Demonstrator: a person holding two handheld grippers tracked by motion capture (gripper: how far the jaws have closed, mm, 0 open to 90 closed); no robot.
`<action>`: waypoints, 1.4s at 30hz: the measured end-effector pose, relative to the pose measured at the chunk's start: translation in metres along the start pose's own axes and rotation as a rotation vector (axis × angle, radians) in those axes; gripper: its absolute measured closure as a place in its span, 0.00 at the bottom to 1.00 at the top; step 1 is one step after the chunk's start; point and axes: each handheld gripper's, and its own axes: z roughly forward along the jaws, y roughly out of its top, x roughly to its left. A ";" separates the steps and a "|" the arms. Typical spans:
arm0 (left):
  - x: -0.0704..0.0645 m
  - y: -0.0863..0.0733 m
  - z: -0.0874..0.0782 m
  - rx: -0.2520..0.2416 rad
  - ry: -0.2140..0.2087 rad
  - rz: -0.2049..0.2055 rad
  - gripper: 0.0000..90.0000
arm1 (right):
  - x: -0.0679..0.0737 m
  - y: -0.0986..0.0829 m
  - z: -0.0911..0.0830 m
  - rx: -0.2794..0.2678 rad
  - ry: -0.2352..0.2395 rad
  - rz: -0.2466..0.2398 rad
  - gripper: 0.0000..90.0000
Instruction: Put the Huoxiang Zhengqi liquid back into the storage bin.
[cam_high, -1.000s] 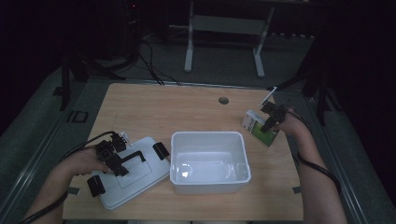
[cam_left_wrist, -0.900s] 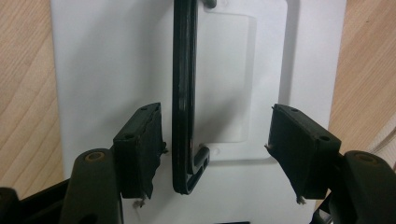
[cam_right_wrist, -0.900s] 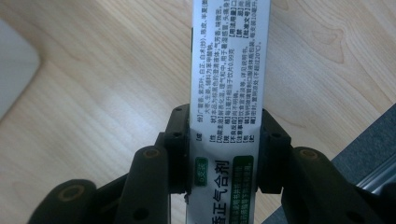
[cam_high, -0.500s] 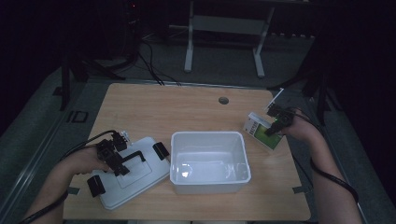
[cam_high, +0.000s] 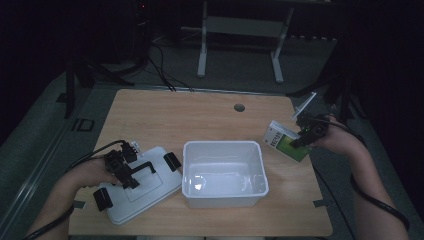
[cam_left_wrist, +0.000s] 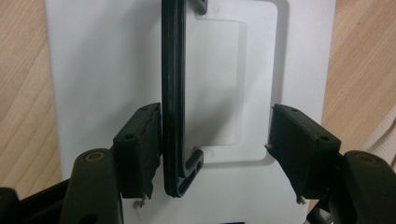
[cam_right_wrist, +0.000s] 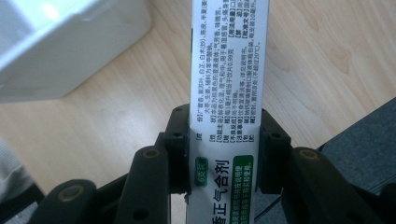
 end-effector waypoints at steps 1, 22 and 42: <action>0.000 0.000 -0.001 0.001 0.003 0.002 0.39 | 0.005 0.000 -0.009 -0.010 -0.006 -0.020 0.71; -0.005 0.001 -0.007 0.017 0.020 0.007 0.39 | 0.079 0.034 -0.058 -0.099 0.059 -0.275 0.71; -0.007 0.001 -0.008 0.016 0.022 0.010 0.39 | 0.148 0.075 -0.029 -0.091 0.154 -0.513 0.71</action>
